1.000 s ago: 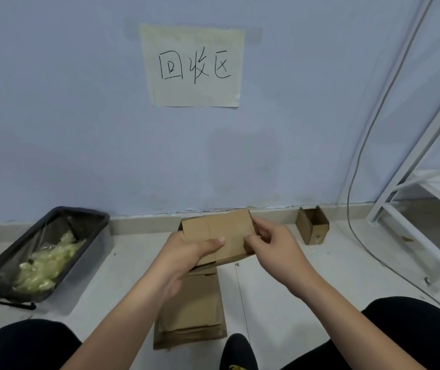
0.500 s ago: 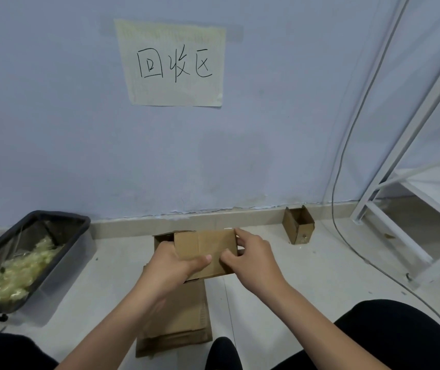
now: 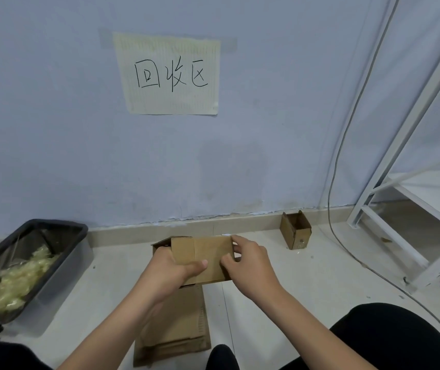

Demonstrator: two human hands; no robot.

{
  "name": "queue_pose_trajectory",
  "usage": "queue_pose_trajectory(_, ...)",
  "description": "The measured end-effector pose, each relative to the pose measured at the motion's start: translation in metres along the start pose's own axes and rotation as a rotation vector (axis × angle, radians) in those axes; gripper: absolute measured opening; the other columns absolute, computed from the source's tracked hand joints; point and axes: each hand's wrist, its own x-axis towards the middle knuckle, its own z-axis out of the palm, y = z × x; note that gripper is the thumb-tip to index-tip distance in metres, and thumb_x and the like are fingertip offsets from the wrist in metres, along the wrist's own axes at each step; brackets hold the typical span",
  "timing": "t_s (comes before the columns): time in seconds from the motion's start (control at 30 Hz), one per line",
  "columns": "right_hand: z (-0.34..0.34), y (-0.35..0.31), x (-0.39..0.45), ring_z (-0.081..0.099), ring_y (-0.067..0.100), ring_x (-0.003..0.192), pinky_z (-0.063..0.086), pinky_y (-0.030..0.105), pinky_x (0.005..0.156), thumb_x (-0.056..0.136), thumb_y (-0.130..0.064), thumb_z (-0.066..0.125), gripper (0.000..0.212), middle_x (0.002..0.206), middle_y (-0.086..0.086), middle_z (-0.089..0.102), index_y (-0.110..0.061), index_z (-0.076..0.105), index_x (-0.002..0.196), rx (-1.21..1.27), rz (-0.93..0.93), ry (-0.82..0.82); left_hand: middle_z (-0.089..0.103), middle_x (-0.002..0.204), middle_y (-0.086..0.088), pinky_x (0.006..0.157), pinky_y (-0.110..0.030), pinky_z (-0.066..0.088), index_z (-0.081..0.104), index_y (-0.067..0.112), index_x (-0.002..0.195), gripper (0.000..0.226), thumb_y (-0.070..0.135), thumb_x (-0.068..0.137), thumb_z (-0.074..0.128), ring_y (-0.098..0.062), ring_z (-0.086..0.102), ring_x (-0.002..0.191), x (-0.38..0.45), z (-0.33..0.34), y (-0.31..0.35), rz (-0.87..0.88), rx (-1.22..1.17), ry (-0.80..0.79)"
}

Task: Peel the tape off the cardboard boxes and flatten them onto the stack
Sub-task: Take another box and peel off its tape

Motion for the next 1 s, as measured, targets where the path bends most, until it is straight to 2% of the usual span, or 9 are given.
queue_pose_trajectory(0.17, -0.004, -0.002, -0.003, 0.069, 0.025, 0.083, 0.058, 0.041, 0.066, 0.074, -0.031, 0.055, 0.036, 0.098, 0.003, 0.072, -0.014, 0.065, 0.104, 0.016, 0.007, -0.065, 0.08, 0.094, 0.002, 0.096, -0.046, 0.057, 0.078, 0.018, 0.103, 0.021, 0.018, 0.083, 0.084, -0.017, 0.076, 0.091, -0.001, -0.002, 0.001, -0.003, 0.011, -0.025)
queue_pose_trajectory(0.23, -0.004, -0.001, -0.005, 0.069, 0.027, 0.08, 0.056, 0.042, 0.059, 0.071, -0.031, 0.054, 0.034, 0.096, 0.004, 0.071, -0.014, 0.064, 0.098, 0.007, 0.013, -0.066, 0.08, 0.094, 0.004, 0.096, -0.048, 0.056, 0.079, 0.023, 0.101, 0.026, 0.029, 0.077, 0.087, -0.018, 0.075, 0.092, -0.001, 0.0, 0.0, -0.009, 0.032, -0.032)
queue_pose_trajectory(0.37, -0.003, 0.0, -0.004, 0.07, 0.027, 0.082, 0.058, 0.042, 0.061, 0.072, -0.027, 0.055, 0.035, 0.097, 0.004, 0.072, -0.012, 0.065, 0.101, 0.006, 0.016, -0.056, 0.079, 0.092, 0.007, 0.098, -0.051, 0.055, 0.079, 0.032, 0.096, 0.04, 0.05, 0.061, 0.083, -0.019, 0.074, 0.093, 0.0, 0.0, -0.002, -0.023, 0.054, -0.033)
queue_pose_trajectory(0.5, -0.004, -0.001, -0.003, 0.07, 0.025, 0.081, 0.059, 0.041, 0.062, 0.074, -0.02, 0.057, 0.031, 0.096, 0.003, 0.073, -0.011, 0.066, 0.103, -0.001, 0.001, -0.032, 0.079, 0.09, 0.004, 0.097, -0.051, 0.055, 0.08, 0.025, 0.096, 0.037, 0.046, 0.066, 0.085, -0.02, 0.074, 0.09, -0.001, 0.0, -0.001, -0.022, 0.053, -0.018)
queue_pose_trajectory(0.63, -0.001, -0.002, -0.003, 0.069, 0.021, 0.077, 0.059, 0.046, 0.065, 0.073, -0.027, 0.055, 0.022, 0.087, 0.001, 0.07, -0.014, 0.061, 0.09, -0.048, 0.002, 0.001, 0.079, 0.09, -0.002, 0.092, -0.044, 0.059, 0.079, 0.014, 0.097, 0.014, 0.02, 0.084, 0.083, -0.02, 0.075, 0.089, -0.001, 0.003, -0.002, -0.025, 0.013, -0.006)
queue_pose_trajectory(0.77, -0.002, -0.003, -0.003, 0.061, 0.023, 0.066, 0.05, 0.036, 0.053, 0.078, -0.02, 0.054, 0.008, 0.08, 0.004, 0.067, -0.014, 0.052, 0.082, -0.094, -0.025, 0.032, 0.079, 0.087, 0.0, 0.079, -0.033, 0.056, 0.079, 0.014, 0.097, 0.014, 0.019, 0.084, 0.082, -0.016, 0.074, 0.083, -0.002, 0.006, 0.0, -0.015, -0.013, 0.007)
queue_pose_trajectory(0.8, -0.004, -0.003, -0.003, 0.059, 0.023, 0.063, 0.048, 0.035, 0.052, 0.08, -0.017, 0.052, 0.007, 0.083, 0.007, 0.068, -0.014, 0.055, 0.086, -0.106, -0.029, 0.042, 0.079, 0.088, 0.0, 0.079, -0.032, 0.056, 0.079, 0.014, 0.097, 0.014, 0.018, 0.084, 0.083, -0.017, 0.074, 0.085, -0.002, 0.006, 0.001, -0.013, -0.025, 0.013)
queue_pose_trajectory(0.9, -0.01, -0.003, -0.001, 0.066, 0.016, 0.074, 0.054, 0.03, 0.065, 0.089, -0.008, 0.048, 0.037, 0.108, 0.006, 0.071, -0.017, 0.064, 0.121, -0.109, -0.044, 0.09, 0.08, 0.094, 0.001, 0.086, -0.031, 0.057, 0.078, 0.014, 0.102, 0.018, 0.013, 0.084, 0.082, -0.016, 0.076, 0.092, -0.002, 0.004, 0.004, 0.002, -0.073, 0.016)
queue_pose_trajectory(1.0, -0.014, -0.006, -0.003, 0.067, 0.005, 0.088, 0.057, 0.026, 0.077, 0.093, -0.019, 0.055, 0.032, 0.117, -0.003, 0.068, -0.018, 0.064, 0.123, -0.034, -0.045, 0.081, 0.08, 0.097, 0.001, 0.088, -0.031, 0.057, 0.077, 0.014, 0.106, 0.022, 0.009, 0.084, 0.081, -0.016, 0.076, 0.096, -0.003, 0.002, 0.007, 0.018, -0.098, 0.009)
